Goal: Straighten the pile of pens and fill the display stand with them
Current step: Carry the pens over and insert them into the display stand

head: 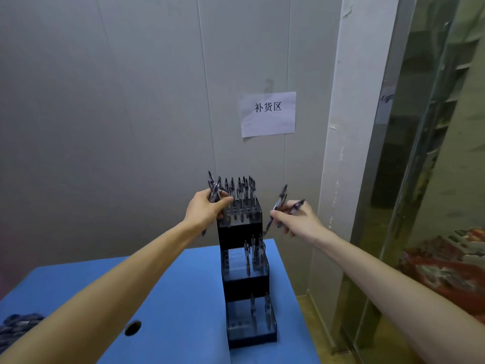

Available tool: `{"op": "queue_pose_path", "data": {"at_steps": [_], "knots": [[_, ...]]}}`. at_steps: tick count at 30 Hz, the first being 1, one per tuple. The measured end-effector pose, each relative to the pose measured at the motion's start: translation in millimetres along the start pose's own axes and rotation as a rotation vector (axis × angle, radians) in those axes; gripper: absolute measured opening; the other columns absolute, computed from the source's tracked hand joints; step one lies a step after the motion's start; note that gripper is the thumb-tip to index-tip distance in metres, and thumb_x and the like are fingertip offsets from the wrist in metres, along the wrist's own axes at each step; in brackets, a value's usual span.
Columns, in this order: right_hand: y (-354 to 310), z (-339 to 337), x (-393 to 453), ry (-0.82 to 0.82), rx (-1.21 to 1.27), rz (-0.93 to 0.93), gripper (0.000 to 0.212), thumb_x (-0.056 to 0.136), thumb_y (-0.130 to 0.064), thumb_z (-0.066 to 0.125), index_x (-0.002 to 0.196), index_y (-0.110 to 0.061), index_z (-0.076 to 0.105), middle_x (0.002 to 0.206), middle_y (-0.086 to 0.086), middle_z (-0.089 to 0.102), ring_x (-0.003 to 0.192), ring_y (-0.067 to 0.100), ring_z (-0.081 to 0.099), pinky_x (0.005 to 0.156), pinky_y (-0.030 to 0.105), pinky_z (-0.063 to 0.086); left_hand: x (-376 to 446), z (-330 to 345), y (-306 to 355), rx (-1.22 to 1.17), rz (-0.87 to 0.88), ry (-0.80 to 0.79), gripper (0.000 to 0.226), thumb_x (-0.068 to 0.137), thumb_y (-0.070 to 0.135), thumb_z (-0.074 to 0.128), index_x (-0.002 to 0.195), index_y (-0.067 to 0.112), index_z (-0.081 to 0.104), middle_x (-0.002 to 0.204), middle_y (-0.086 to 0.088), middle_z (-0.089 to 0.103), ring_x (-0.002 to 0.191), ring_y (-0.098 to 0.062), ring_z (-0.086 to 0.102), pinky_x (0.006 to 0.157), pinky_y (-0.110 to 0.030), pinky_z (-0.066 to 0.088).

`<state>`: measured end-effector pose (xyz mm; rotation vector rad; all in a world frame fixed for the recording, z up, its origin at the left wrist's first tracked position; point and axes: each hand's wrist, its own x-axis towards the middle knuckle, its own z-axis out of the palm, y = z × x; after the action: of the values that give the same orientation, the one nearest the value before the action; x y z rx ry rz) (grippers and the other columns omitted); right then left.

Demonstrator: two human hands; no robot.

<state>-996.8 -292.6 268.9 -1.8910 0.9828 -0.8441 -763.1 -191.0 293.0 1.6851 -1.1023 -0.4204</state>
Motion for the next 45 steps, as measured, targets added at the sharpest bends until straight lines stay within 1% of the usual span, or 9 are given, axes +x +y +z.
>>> {"op": "queue_pose_path", "data": {"at_steps": [2, 5, 8, 12, 20, 26, 32, 40, 45], "knots": [[-10.7, 3.8, 24.7, 0.034, -0.034, -0.024, 0.019, 0.092, -0.024, 0.073, 0.081, -0.009, 0.074, 0.073, 0.005, 0.075, 0.052, 0.009, 0.062, 0.046, 0.019, 0.045, 24.3, -3.9, 1.8, 0.058, 0.011, -0.045, 0.022, 0.095, 0.038, 0.071, 0.098, 0.016, 0.069, 0.082, -0.003, 0.074, 0.067, -0.015, 0.07, 0.058, -0.026, 0.047], [-22.1, 9.1, 56.0, 0.064, -0.106, -0.06, 0.019, 0.092, -0.025, 0.074, 0.077, -0.013, 0.073, 0.07, 0.0, 0.074, 0.048, 0.006, 0.062, 0.046, 0.02, 0.047, 53.4, -6.4, 4.3, 0.192, 0.029, -0.097, 0.025, 0.098, 0.044, 0.065, 0.098, 0.019, 0.065, 0.081, -0.004, 0.074, 0.055, -0.006, 0.063, 0.063, -0.031, 0.044], [-25.5, 14.2, 81.6, 0.073, -0.199, -0.072, 0.023, 0.09, -0.035, 0.074, 0.073, -0.019, 0.075, 0.067, -0.003, 0.074, 0.057, 0.018, 0.07, 0.06, 0.035, 0.06, 72.9, -0.7, 2.6, 0.245, 0.066, -0.114, 0.024, 0.098, 0.045, 0.065, 0.098, 0.021, 0.064, 0.081, -0.001, 0.074, 0.069, -0.013, 0.067, 0.067, -0.033, 0.048], [-20.4, 22.7, 103.6, 0.071, -0.334, -0.106, 0.037, 0.085, -0.049, 0.071, 0.075, -0.013, 0.072, 0.07, 0.001, 0.073, 0.065, 0.024, 0.07, 0.068, 0.048, 0.062, 88.5, 15.8, -7.1, 0.309, 0.13, -0.16, 0.025, 0.096, 0.047, 0.066, 0.097, 0.023, 0.065, 0.085, 0.0, 0.075, 0.081, -0.019, 0.072, 0.083, -0.039, 0.056], [-8.4, 28.7, 125.4, 0.047, -0.574, -0.195, 0.032, 0.09, -0.051, 0.07, 0.085, -0.019, 0.073, 0.083, 0.0, 0.074, 0.081, 0.022, 0.068, 0.075, 0.039, 0.059, 91.6, 39.0, -16.0, 0.503, 0.211, -0.072, 0.028, 0.096, 0.045, 0.067, 0.094, 0.017, 0.062, 0.083, 0.002, 0.068, 0.079, -0.019, 0.065, 0.074, -0.036, 0.051], [0.5, 21.7, 138.6, -0.073, -0.567, -0.206, 0.034, 0.089, -0.052, 0.071, 0.08, -0.019, 0.071, 0.071, 0.0, 0.072, 0.066, 0.021, 0.07, 0.073, 0.038, 0.06, 84.3, 56.2, -18.5, 0.461, 0.226, 0.098, 0.028, 0.085, 0.042, 0.081, 0.077, 0.032, 0.056, 0.067, 0.012, 0.062, 0.064, -0.004, 0.058, 0.056, -0.027, 0.038], [3.7, 17.3, 151.3, -0.169, -0.569, -0.241, 0.03, 0.086, -0.047, 0.074, 0.077, -0.019, 0.069, 0.07, 0.0, 0.071, 0.069, 0.022, 0.07, 0.074, 0.039, 0.06, 80.9, 69.4, -18.6, 0.463, 0.22, 0.18, 0.036, 0.077, 0.037, 0.089, 0.098, 0.026, 0.062, 0.082, 0.014, 0.069, 0.071, -0.002, 0.065, 0.064, -0.024, 0.053], [12.7, 25.9, 156.5, -0.268, -0.654, -0.304, 0.038, 0.088, -0.05, 0.074, 0.087, -0.012, 0.069, 0.075, 0.003, 0.071, 0.067, 0.021, 0.07, 0.073, 0.037, 0.06, 77.3, 72.1, -33.2, 0.31, -0.004, 0.306, 0.033, 0.07, 0.048, 0.091, 0.085, 0.03, 0.068, 0.074, 0.013, 0.072, 0.069, -0.004, 0.069, 0.071, -0.039, 0.061], [10.1, 28.2, 154.6, -0.241, -0.665, -0.328, 0.043, 0.087, -0.048, 0.074, 0.078, -0.007, 0.064, 0.07, 0.006, 0.068, 0.069, 0.026, 0.066, 0.058, 0.031, 0.048, 76.9, 76.6, -38.4, 0.384, -0.001, 0.27, 0.032, 0.071, 0.046, 0.089, 0.087, 0.031, 0.066, 0.078, 0.014, 0.071, 0.071, -0.006, 0.068, 0.069, -0.038, 0.06]]}}
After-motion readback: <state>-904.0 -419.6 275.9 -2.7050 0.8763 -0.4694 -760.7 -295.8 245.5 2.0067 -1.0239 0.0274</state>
